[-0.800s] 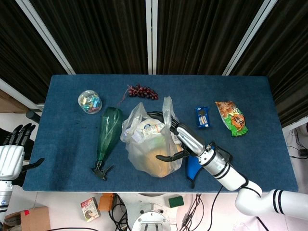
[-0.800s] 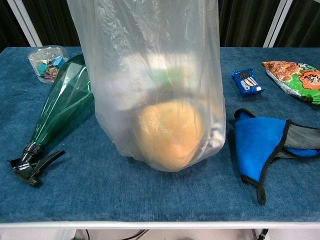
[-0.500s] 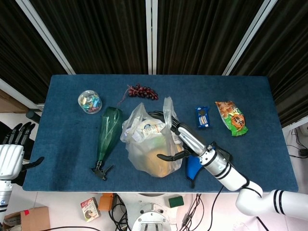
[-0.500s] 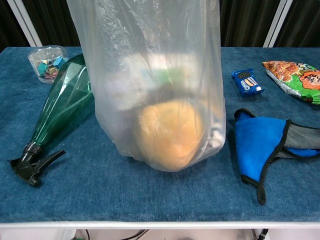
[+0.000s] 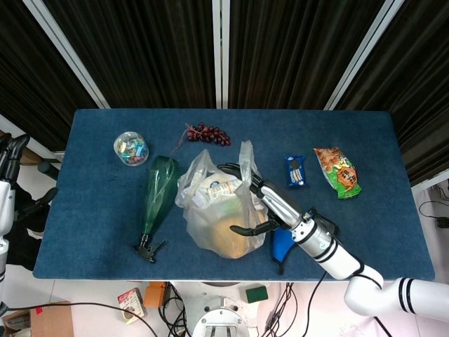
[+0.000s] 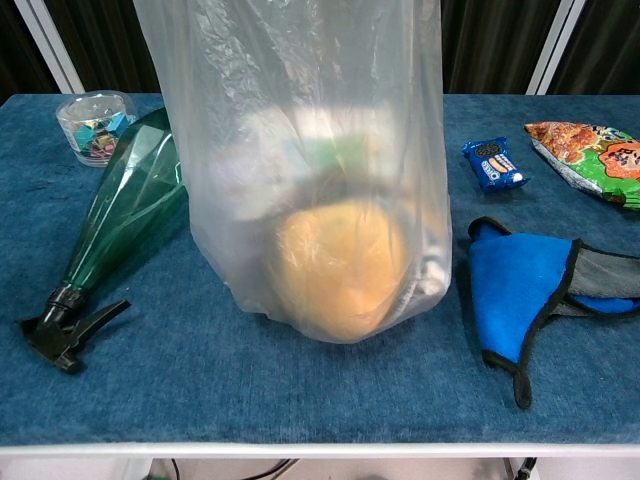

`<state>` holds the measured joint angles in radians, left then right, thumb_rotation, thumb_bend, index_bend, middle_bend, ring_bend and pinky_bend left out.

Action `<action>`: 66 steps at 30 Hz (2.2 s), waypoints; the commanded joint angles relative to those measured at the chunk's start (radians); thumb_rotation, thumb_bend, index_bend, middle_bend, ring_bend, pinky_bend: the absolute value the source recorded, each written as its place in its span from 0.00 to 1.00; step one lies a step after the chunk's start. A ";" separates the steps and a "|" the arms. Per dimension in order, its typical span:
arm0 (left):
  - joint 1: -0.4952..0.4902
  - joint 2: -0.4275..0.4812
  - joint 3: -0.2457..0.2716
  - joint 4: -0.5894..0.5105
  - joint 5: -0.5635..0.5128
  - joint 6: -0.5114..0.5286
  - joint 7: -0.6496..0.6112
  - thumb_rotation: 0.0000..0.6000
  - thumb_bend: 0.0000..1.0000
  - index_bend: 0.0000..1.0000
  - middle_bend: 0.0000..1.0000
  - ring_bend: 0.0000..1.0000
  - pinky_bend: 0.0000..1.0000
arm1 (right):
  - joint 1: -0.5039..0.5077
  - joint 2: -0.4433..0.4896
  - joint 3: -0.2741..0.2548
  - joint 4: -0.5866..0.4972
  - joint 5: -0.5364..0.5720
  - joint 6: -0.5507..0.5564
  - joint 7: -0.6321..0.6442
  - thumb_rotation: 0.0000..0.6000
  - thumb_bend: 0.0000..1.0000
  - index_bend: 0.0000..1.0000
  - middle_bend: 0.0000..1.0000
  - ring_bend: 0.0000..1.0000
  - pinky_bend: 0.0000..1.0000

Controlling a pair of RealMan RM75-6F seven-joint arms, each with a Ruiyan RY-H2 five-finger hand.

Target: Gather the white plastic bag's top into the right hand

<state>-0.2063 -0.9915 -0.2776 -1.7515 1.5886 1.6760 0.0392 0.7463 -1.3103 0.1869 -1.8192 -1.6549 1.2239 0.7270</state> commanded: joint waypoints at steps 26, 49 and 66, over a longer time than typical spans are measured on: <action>-0.399 -0.114 -0.102 -0.229 0.008 -0.301 0.303 0.67 0.00 0.05 0.16 0.07 0.19 | 0.020 -0.026 0.021 0.003 0.037 -0.013 -0.033 1.00 0.24 0.01 0.04 0.00 0.00; -0.502 -0.233 -0.126 -0.198 -0.040 -0.320 0.302 0.85 0.00 0.05 0.16 0.07 0.15 | 0.025 -0.039 0.018 0.031 0.041 -0.020 -0.012 1.00 0.24 0.01 0.04 0.00 0.00; -0.566 -0.284 -0.125 -0.189 -0.066 -0.358 0.274 0.85 0.00 0.05 0.17 0.07 0.15 | 0.039 -0.057 0.017 0.048 0.048 -0.039 -0.010 1.00 0.24 0.01 0.04 0.00 0.00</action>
<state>-0.7699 -1.2732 -0.4019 -1.9389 1.5254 1.3200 0.3106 0.7856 -1.3671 0.2035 -1.7708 -1.6073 1.1847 0.7164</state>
